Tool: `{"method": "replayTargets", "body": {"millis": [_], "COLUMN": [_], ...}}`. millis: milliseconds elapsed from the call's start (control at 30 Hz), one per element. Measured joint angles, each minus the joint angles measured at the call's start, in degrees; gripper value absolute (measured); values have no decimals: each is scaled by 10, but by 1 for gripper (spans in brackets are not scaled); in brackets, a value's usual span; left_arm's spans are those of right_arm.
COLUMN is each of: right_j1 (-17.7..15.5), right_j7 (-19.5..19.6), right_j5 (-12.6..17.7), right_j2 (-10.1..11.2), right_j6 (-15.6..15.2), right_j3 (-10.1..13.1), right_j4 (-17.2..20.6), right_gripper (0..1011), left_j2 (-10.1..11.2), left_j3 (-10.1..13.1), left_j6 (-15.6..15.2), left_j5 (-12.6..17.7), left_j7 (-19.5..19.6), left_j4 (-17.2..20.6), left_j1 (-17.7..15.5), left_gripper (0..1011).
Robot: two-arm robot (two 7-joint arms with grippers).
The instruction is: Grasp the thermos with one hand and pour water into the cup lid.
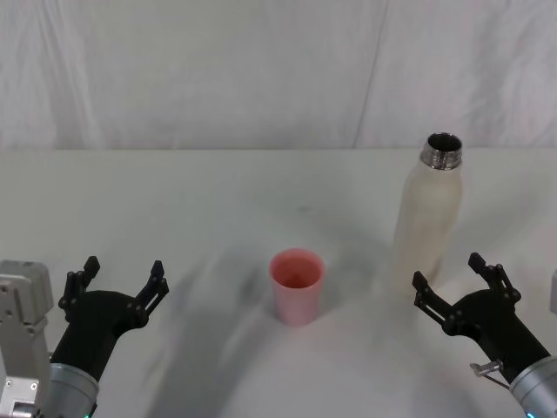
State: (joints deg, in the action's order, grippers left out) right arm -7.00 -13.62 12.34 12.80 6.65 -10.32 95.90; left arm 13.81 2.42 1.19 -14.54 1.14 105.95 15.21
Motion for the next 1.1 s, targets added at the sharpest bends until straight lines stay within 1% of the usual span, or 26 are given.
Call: {"method": "replayTargets", "body": {"millis": [400, 600, 1100], "right_j1": [4, 4, -2], "right_j7": [20, 32, 35], "right_j5": [-26, -40, -53], "right_j2": [-5, -12, -18], "right_j6": [-12, -15, -17], "right_j3": [-2, 0, 6], "right_j4": [-4, 1, 16], "right_gripper": [1002, 1003, 1003], "left_j2": [0, 0, 0], "left_j3": [0, 0, 0], "left_j6": [0, 0, 0], "left_j5": [0, 0, 0], "left_j7": [0, 0, 0], "left_j4": [0, 0, 0], "left_j1": [0, 0, 0], "left_gripper": [1001, 1001, 1001]}}
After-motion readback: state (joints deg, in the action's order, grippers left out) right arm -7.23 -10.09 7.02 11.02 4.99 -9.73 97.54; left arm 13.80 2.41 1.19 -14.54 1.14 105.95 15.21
